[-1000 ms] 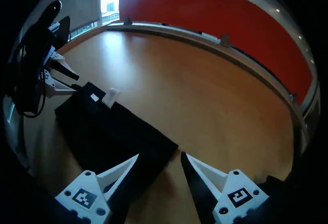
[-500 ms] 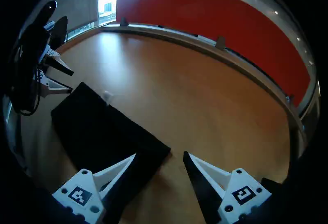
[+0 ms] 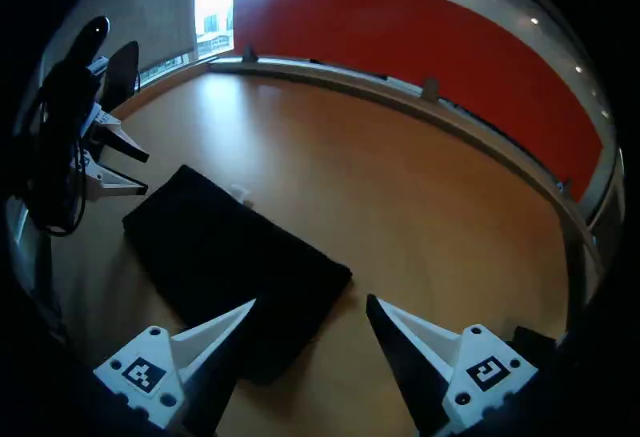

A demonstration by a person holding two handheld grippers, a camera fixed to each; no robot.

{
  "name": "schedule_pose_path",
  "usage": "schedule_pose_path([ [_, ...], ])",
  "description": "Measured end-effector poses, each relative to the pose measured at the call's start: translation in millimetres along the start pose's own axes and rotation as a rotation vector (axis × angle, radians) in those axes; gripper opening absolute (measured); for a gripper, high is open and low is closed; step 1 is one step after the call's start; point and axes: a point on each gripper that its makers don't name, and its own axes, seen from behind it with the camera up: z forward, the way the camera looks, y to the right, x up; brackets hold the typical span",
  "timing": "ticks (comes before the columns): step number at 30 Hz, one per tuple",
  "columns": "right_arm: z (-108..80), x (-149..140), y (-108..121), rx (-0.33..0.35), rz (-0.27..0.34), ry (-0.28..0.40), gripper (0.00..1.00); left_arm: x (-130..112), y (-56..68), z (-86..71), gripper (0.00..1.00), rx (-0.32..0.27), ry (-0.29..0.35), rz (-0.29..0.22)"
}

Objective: Fold towel

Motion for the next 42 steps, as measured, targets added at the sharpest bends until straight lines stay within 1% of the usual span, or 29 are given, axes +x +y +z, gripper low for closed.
schedule_pose_path([
  [8,-23.0,-16,-13,-0.005,0.014,0.005,0.97,-22,9.4,-19.2,0.91,0.000,-0.002,-0.046],
  [13,-34.5,-26,-19,-0.010,0.033,0.004,0.97,-33,14.7,-28.7,0.92,-0.001,0.001,-0.062],
  [18,-41.4,-33,-22,-0.010,0.045,0.003,0.97,-41,18.6,-34.3,0.91,-0.002,0.000,-0.067],
  [21,-42.2,-36,-24,-0.004,0.043,0.001,0.97,-45,19.9,-36.5,0.91,-0.003,0.001,-0.072],
  [24,-42.1,-37,-25,0.005,0.034,-0.002,0.97,-46,19.4,-39.8,0.92,0.003,0.007,-0.081],
  [30,-40.1,-40,-30,0.029,-0.007,-0.011,0.97,-49,15.5,-50.3,0.92,0.024,0.027,-0.112],
  [42,-34.0,-39,-33,0.069,-0.071,-0.022,0.97,-63,1.2,-72.5,0.91,0.088,0.061,-0.168],
])
